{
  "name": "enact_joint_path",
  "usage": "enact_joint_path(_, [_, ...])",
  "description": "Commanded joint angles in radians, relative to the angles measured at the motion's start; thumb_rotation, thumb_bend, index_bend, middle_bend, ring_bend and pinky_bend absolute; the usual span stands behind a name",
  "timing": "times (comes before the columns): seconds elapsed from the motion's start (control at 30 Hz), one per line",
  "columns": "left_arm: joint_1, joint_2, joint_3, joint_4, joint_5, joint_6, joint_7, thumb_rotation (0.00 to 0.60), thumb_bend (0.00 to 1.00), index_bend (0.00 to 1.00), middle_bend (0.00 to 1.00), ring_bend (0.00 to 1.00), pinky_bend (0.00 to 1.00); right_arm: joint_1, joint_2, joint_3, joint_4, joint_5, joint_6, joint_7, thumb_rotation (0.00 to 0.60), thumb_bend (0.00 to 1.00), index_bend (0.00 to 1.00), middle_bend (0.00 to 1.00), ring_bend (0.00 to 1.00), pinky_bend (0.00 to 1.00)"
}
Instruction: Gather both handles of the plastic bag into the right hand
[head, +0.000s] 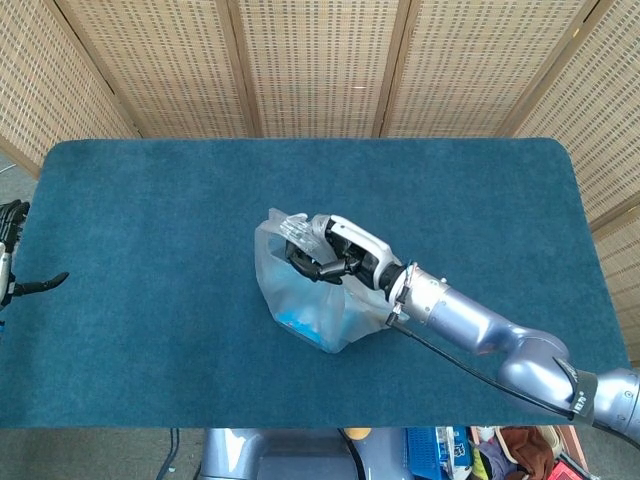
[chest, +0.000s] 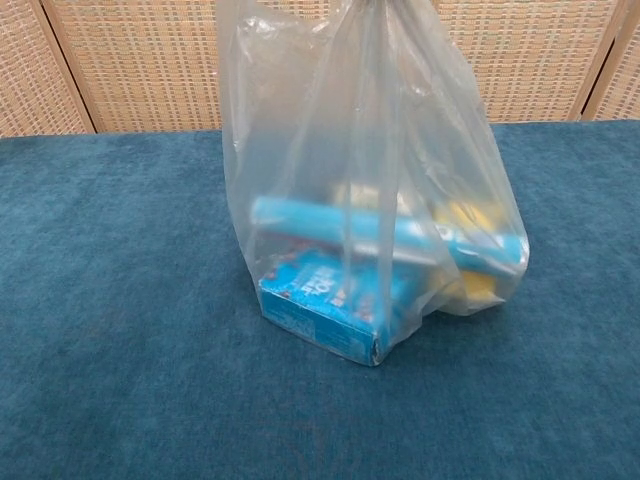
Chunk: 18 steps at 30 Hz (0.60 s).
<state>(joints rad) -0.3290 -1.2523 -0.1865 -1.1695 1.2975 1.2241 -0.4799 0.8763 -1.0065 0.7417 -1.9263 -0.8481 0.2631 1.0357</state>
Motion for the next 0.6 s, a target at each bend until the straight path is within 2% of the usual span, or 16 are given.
enact_joint_path(0.03, [0.001,0.009,0.002,-0.016,-0.002,-0.005,0.024,0.6,0.04,0.0,0.0,0.0,0.0,0.006,0.03,0.012,-0.015,0.021,0.027,-0.021,0.6,1.0,0.77,0.82,0.71,0.9])
enact_joint_path(0.27, [0.006,0.035,-0.001,-0.069,-0.01,-0.012,0.054,0.6,0.04,0.0,0.0,0.0,0.0,0.032,0.126,0.035,-0.052,0.115,0.093,-0.059,0.6,1.0,0.77,0.82,0.71,0.9])
enact_joint_path(0.6, [0.007,0.043,-0.003,-0.079,-0.003,-0.014,0.044,0.6,0.04,0.0,0.0,0.0,0.0,0.091,0.251,0.059,-0.081,0.265,0.144,-0.094,0.6,1.0,0.77,0.82,0.71,0.9])
